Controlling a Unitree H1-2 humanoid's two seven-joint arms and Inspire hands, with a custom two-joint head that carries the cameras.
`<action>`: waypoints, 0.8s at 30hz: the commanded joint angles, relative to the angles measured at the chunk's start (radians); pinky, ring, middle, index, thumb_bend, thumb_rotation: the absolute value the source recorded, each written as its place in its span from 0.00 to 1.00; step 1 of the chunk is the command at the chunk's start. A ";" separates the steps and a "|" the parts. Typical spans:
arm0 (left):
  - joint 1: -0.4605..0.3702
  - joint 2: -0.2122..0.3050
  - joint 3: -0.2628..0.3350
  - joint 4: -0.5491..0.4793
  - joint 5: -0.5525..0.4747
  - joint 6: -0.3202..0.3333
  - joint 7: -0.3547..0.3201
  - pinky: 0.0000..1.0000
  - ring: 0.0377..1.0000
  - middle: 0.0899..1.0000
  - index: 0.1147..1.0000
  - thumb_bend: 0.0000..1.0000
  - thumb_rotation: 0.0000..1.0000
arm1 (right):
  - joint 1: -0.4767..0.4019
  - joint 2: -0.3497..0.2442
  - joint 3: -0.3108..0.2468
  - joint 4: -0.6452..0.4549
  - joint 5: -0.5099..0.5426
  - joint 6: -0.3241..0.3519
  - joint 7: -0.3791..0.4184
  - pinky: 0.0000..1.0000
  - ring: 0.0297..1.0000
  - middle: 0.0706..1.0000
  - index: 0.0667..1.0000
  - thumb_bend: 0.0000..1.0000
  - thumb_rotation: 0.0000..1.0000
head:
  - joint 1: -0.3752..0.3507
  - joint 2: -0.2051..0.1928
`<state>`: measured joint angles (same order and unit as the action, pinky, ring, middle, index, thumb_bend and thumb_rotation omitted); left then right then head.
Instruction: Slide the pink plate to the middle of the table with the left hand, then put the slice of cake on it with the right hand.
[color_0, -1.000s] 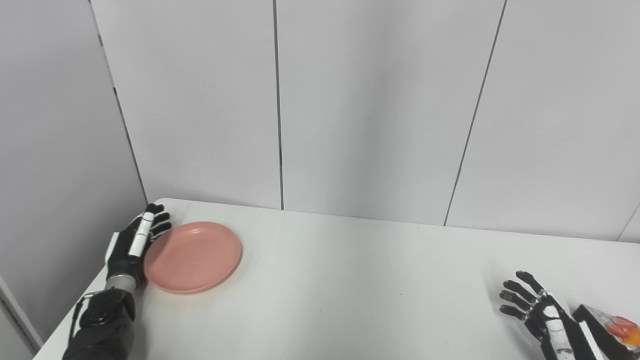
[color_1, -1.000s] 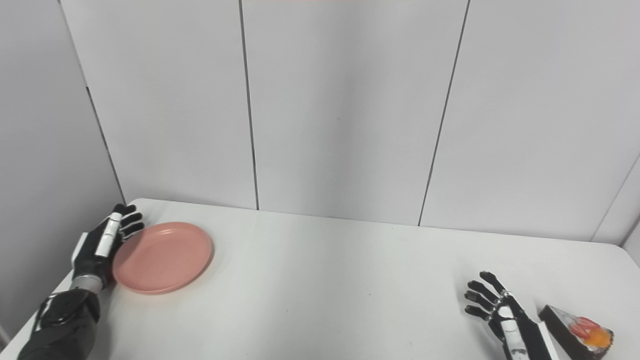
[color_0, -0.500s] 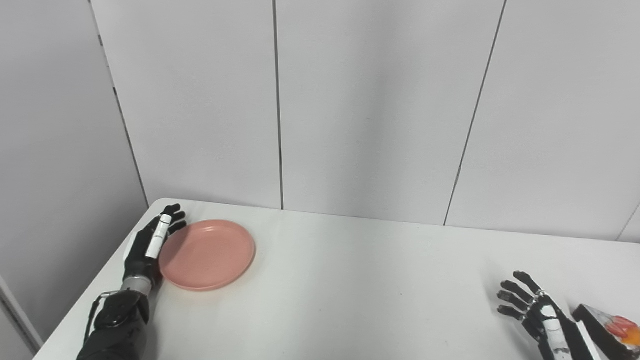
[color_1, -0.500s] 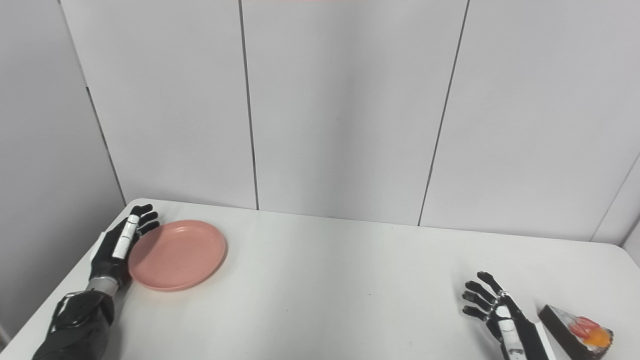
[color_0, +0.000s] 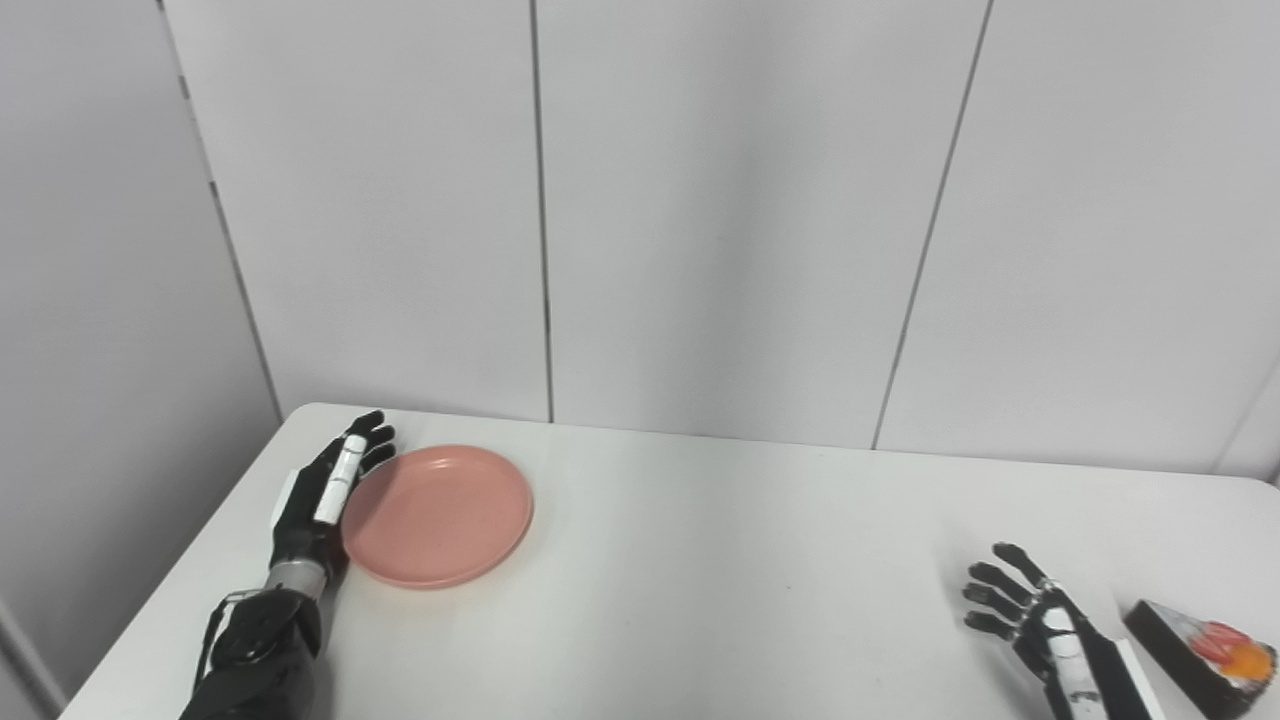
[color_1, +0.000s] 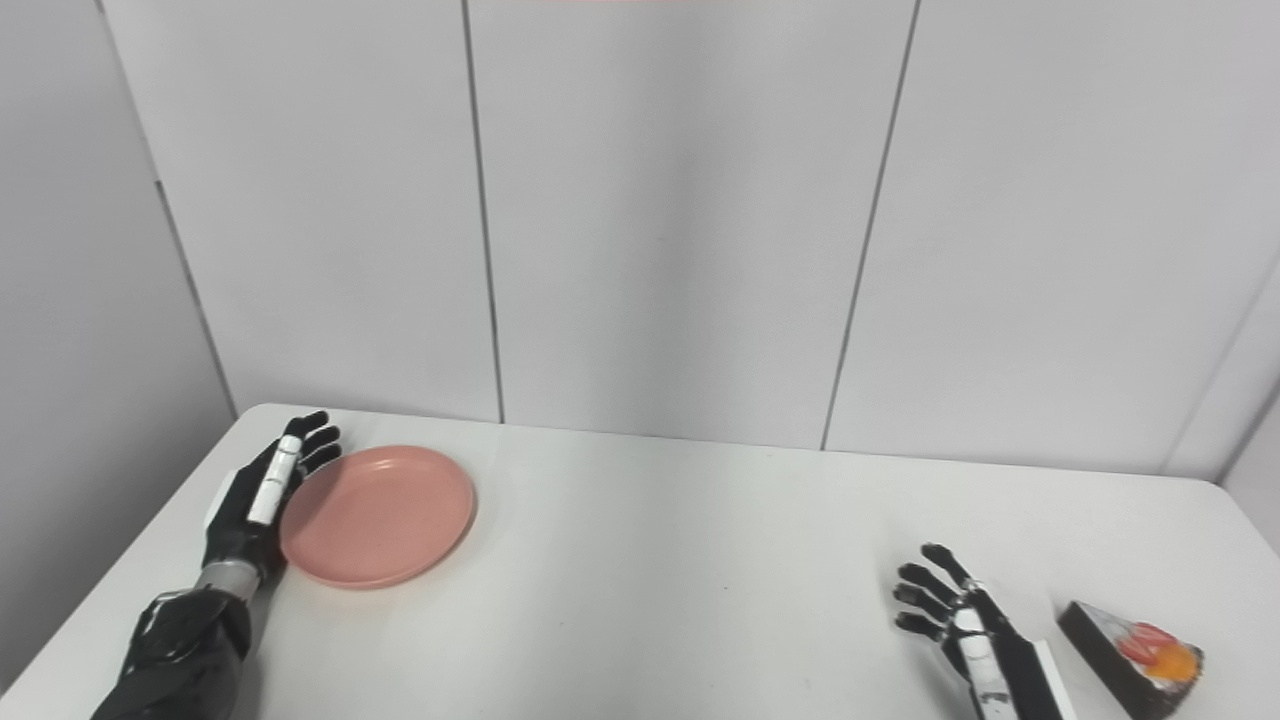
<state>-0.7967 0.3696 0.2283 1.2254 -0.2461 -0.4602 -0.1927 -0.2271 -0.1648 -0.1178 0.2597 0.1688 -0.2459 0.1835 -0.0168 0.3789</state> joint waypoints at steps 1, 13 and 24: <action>-0.034 -0.041 -0.028 -0.009 0.020 0.021 -0.019 0.79 0.83 0.81 0.76 0.74 0.81 | 0.111 0.081 0.034 0.072 0.005 0.028 -0.011 0.72 0.76 0.77 0.84 0.91 0.92 | -0.005 0.002; -0.055 -0.102 -0.077 -0.023 0.029 0.041 -0.014 0.80 0.81 0.79 0.75 0.76 0.82 | 0.113 0.101 0.045 0.041 -0.010 0.059 -0.034 0.72 0.76 0.77 0.84 0.91 0.91 | -0.042 0.010; -0.041 -0.152 -0.101 -0.051 0.034 0.046 -0.038 0.77 0.81 0.79 0.74 0.75 0.81 | 0.116 0.116 0.055 0.011 -0.021 0.080 -0.046 0.73 0.77 0.78 0.85 0.91 0.92 | -0.086 0.024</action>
<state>-0.8296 0.2525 0.1374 1.1824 -0.2195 -0.4318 -0.1967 -0.2085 -0.1013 -0.0881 0.1991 0.1381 -0.1955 0.1430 -0.0997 0.4004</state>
